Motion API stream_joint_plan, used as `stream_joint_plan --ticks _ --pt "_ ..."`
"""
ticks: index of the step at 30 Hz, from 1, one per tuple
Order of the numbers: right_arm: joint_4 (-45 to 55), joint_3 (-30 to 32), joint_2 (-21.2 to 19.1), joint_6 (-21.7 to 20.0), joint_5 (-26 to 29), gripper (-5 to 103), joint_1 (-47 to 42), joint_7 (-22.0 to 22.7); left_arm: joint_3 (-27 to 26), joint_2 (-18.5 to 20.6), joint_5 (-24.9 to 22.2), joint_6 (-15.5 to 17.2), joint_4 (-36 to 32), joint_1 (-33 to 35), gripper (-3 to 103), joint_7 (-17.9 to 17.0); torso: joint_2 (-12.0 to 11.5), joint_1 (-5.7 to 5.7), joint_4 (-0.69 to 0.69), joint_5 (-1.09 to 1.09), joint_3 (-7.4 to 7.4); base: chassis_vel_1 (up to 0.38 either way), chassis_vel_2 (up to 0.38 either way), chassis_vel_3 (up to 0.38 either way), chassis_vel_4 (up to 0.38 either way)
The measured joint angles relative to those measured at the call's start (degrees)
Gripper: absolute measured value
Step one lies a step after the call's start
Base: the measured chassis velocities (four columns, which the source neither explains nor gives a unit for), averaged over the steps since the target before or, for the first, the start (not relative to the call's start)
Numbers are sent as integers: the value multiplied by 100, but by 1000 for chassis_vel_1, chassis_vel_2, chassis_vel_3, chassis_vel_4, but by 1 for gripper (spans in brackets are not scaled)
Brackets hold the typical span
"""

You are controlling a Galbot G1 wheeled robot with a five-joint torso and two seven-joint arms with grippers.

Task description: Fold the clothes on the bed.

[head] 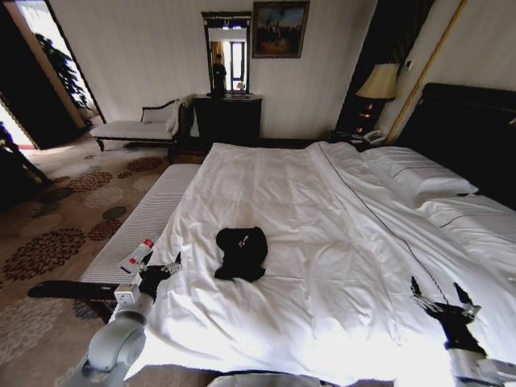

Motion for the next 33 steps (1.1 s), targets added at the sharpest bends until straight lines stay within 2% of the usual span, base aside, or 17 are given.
stream_joint_plan --ticks 2,3,6,8,9,13,14,17,18,19,22,24,27,29,31,32,33 --pt "14 -58 0 29 -32 100 22 35 338 505 -558 15 380 -503 100 24 0 -2 0 -1 0 0 0 0 0" --pt "14 -58 0 29 -32 100 22 35 338 505 -558 15 380 -503 100 24 0 -2 0 -1 0 0 0 0 0" --pt "14 -139 3 27 -129 100 80 87 912 943 -1072 1 914 -1343 100 112 0 -3 -2 -1 0 0 0 0 0" --pt "-16 -148 4 20 -188 100 105 115 1283 1045 -1209 -47 1224 -1830 100 249 0 -3 -1 -2 0 0 0 0 0" --pt "-16 -148 4 20 -188 100 105 115 1283 1045 -1209 -47 1224 -1830 100 249 0 -3 -1 -2 0 0 0 0 0" --pt "-166 -131 -5 -5 -293 100 147 163 2111 1027 -1604 -11 2111 -2867 100 591 0 -2 -1 1 0 0 0 0 0" --pt "-166 -131 -5 -5 -293 100 147 163 2111 1027 -1604 -11 2111 -2867 100 591 0 -2 -1 1 0 0 0 0 0" --pt "-284 -124 -26 -65 -378 100 216 196 2747 681 -2149 176 2937 -3744 100 616 0 -3 0 -2 -1 0 0 0 0" --pt "-284 -124 -26 -65 -378 100 216 196 2747 681 -2149 176 2937 -3744 100 616 0 -3 0 -2 -1 0 0 0 0" --pt "-307 -124 -30 -105 -420 100 254 217 2923 473 -2255 232 3193 -4029 100 615 0 -3 0 1 -1 0 0 0 0" --pt "-327 -113 -32 -178 -519 100 309 260 3326 -80 -2101 259 3870 -4649 100 698 0 -2 -2 0 0 0 0 0 0" --pt "-327 -110 -29 -191 -532 100 317 269 3395 -203 -2028 259 4048 -4772 100 739 0 -2 -3 1 0 0 0 0 0" --pt "-344 -52 -22 -235 -552 100 322 282 3597 -645 -1833 266 4836 -5172 100 819 0 -2 -1 2 0 0 0 0 0" --pt "-362 -30 -24 -240 -553 100 323 282 3616 -695 -1818 270 4935 -5214 100 824 0 -2 -1 2 0 0 0 0 0" --pt "-413 73 -25 -250 -537 100 328 295 3746 -907 -1786 314 5424 -5440 100 865 0 -4 1 0 0 0 0 0 0" --pt "-419 102 -29 -264 -525 100 338 320 3759 -1000 -1755 314 5632 -5515 100 898 1 -4 -3 1 -1 0 0 0 0" --pt "-419 102 -29 -264 -525 100 338 320 3759 -1000 -1755 314 5632 -5515 100 898 1 -4 -3 1 -1 0 0 0 0"
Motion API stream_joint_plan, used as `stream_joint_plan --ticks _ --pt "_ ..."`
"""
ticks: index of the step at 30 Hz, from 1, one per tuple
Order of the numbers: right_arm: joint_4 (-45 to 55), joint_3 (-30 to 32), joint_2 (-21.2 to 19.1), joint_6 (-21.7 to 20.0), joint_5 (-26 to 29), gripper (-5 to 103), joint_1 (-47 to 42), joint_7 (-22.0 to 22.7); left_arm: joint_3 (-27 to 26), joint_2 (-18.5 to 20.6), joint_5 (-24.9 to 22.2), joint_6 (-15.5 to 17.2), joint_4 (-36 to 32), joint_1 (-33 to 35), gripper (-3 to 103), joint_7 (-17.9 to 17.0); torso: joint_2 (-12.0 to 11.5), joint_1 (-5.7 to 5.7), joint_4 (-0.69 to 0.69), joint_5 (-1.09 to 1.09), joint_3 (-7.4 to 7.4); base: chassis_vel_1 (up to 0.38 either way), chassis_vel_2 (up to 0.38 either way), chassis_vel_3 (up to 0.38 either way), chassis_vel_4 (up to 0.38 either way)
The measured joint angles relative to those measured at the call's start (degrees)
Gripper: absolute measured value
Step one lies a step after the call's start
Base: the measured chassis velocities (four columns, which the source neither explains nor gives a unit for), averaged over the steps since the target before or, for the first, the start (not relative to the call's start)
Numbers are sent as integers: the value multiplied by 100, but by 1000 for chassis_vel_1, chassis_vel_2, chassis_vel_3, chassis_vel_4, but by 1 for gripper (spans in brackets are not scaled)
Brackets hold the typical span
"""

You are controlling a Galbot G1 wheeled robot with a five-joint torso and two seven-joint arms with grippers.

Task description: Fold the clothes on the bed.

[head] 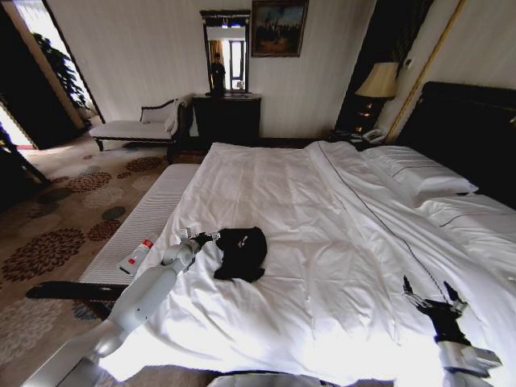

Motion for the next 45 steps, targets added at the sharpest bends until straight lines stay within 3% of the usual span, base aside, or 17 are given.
stream_joint_plan --ticks 6,16,19,22,25,30,31,34,38,41,45 --pt "65 106 11 -14 44 100 -63 50 -19 -203 104 -50 297 -16 103 134 0 0 4 0 0 0 0 0 0" --pt "76 105 44 -14 36 100 -76 76 28 -403 139 -85 557 -186 96 189 0 0 3 0 0 0 0 0 0" --pt "58 99 32 -14 41 100 -66 82 75 -429 111 -65 569 -216 89 186 0 0 2 -1 0 0 0 0 0" --pt "61 97 31 -16 54 100 -69 102 145 -454 126 -86 626 -238 72 158 1 0 3 -1 0 0 0 0 0" --pt "61 98 26 -16 69 100 -87 110 256 -447 129 -88 688 -277 67 163 0 0 2 0 0 0 0 0 0" --pt "55 118 15 -16 120 100 -115 126 415 -432 144 -98 731 -325 45 220 0 0 3 -1 0 0 0 0 0" --pt "52 121 12 -16 129 100 -119 128 425 -446 145 -98 745 -338 45 224 0 -1 3 0 0 0 0 0 0" --pt "48 130 10 -16 144 100 -124 137 437 -525 148 -98 789 -376 29 226 1 0 2 -1 0 0 0 0 0" --pt "54 130 13 -16 144 100 -124 147 438 -545 146 -98 778 -382 18 227 0 0 2 -1 0 0 0 0 0" --pt "59 130 13 -16 145 100 -116 163 435 -531 134 -96 728 -374 3 227 0 0 2 -1 0 0 0 0 0" --pt "58 130 6 -16 147 100 -107 199 413 -501 129 -103 713 -338 2 227 0 0 0 -2 0 0 0 0 0"
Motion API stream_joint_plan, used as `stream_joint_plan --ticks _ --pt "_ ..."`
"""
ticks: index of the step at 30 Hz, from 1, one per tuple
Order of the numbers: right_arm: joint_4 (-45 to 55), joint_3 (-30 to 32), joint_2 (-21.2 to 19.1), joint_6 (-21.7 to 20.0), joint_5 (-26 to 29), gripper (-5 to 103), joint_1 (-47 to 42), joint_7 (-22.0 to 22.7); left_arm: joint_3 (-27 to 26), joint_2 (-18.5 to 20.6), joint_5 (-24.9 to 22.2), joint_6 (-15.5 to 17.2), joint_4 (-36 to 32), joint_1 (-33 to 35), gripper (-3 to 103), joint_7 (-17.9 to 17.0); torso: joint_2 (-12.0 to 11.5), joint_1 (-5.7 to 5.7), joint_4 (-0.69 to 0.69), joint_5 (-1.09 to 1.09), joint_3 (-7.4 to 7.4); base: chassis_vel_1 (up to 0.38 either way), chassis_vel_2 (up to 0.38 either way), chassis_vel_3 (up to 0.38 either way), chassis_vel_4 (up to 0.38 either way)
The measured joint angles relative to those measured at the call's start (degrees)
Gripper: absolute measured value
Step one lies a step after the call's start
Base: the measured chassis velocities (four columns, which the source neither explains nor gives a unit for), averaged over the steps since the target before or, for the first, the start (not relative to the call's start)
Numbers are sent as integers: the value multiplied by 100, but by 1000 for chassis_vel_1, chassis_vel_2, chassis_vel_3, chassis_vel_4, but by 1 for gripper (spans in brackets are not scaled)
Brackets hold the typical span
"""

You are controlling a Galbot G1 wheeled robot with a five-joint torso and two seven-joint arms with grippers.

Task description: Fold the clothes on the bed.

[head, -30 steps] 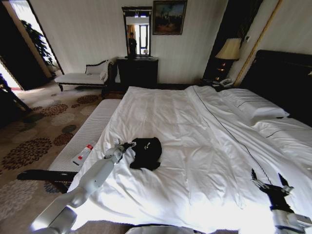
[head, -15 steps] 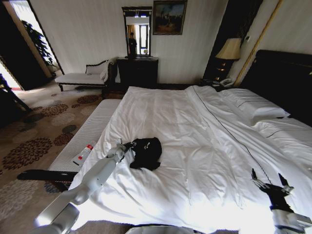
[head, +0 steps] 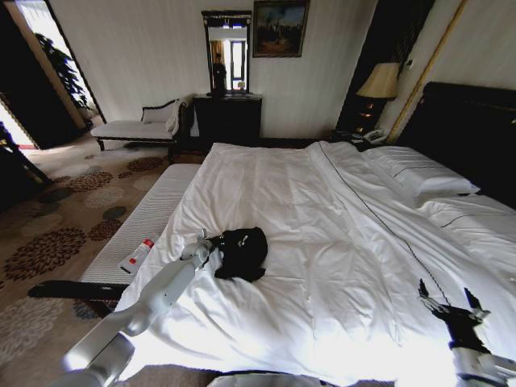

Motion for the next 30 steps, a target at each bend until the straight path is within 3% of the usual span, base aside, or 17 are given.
stream_joint_plan --ticks 9,12,13,15,16,18,20,21,25,27,30 --pt "55 -49 -88 -171 -23 100 -3 268 -150 128 -14 -44 -234 133 2 -11 0 0 -1 0 0 0 0 0 0" --pt "353 -150 -356 -777 281 100 -27 752 -184 246 -10 -82 -432 188 2 -31 0 0 0 0 0 0 0 0 0" --pt "353 -150 -356 -777 281 100 -27 752 -184 246 -10 -82 -432 188 2 -31 0 0 0 0 0 0 0 0 0" --pt "662 -279 -818 -1479 596 100 44 1266 -189 345 -6 -99 -602 226 2 -52 0 0 0 1 0 0 0 0 0" --pt "662 -279 -818 -1479 596 100 44 1266 -189 345 -6 -99 -602 226 2 -52 0 0 0 1 0 0 0 0 0" --pt "906 -613 -1531 -2271 1193 100 230 1664 -167 435 -3 -105 -760 282 2 -73 0 0 5 -1 0 0 0 0 0" --pt "983 -978 -1944 -2799 1791 100 446 1759 -119 462 38 -123 -828 316 2 -93 0 0 6 1 0 0 0 0 0" --pt "983 -978 -1944 -2799 1791 100 446 1759 -119 462 38 -123 -828 316 2 -93 0 0 6 1 0 0 0 0 0" --pt "800 -2037 -2793 -3826 3297 100 1284 1559 -37 459 109 -177 -1024 364 2 -178 0 1 3 1 1 0 0 0 0" --pt "716 -2226 -2909 -3934 3479 100 1449 1530 -31 453 110 -179 -1055 369 2 -196 0 1 3 2 1 0 0 0 0" --pt "18 -3642 -3345 -4379 4203 100 2749 1431 2 429 90 -185 -1182 392 2 -282 -1 1 2 3 1 0 0 0 0"
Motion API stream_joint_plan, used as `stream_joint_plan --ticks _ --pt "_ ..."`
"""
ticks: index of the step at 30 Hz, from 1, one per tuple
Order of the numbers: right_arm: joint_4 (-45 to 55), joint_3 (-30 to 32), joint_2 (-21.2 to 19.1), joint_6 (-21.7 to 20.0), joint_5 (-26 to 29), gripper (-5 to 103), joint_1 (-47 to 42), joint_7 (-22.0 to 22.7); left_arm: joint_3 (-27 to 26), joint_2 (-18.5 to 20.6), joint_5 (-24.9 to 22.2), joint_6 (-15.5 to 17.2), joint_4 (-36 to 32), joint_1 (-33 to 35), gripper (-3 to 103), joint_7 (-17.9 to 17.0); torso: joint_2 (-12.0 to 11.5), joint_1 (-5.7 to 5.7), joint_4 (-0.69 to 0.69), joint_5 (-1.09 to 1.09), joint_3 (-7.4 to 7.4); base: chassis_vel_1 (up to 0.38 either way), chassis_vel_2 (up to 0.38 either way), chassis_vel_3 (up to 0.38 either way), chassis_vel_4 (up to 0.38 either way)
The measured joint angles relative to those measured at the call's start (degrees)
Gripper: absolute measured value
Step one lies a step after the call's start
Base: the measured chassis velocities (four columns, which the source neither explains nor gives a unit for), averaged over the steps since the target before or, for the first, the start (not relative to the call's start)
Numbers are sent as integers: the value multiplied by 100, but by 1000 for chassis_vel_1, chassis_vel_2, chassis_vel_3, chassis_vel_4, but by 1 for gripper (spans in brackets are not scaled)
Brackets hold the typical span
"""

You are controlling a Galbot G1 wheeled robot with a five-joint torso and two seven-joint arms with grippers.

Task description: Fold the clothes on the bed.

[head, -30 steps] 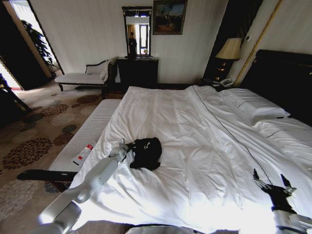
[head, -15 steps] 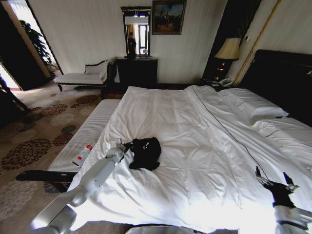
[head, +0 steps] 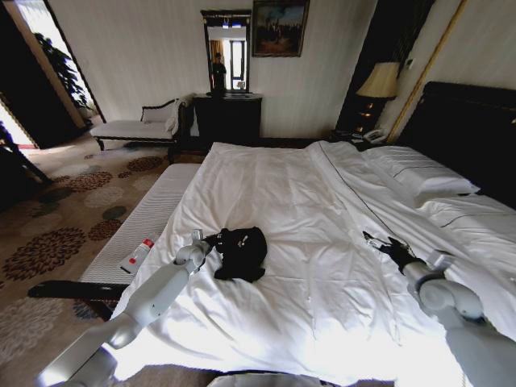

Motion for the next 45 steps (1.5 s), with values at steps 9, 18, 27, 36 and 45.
stream_joint_plan --ticks 9,18,27,36,45 --pt "-1525 -2478 398 -403 587 100 2383 -310 103 -56 0 -5 71 18 2 -9 0 0 -1 -2 0 0 0 0 0" --pt "-2665 -3455 1132 -474 602 100 3506 -497 200 -242 -33 -16 182 -93 2 9 -1 2 2 -3 0 0 0 0 0" --pt "-3511 -3631 1684 -525 437 100 3761 -752 275 -249 -94 -41 179 -131 2 87 0 -1 -2 -3 -1 0 0 0 0" --pt "-3840 -3635 2541 -531 237 98 3869 -833 275 -179 -124 -53 129 -85 2 102 0 -1 1 -4 -1 0 0 0 0" --pt "-4038 -3640 2703 -526 209 85 3936 -843 280 -132 -151 -50 25 -55 2 79 1 -1 -1 -3 -1 0 0 0 0"
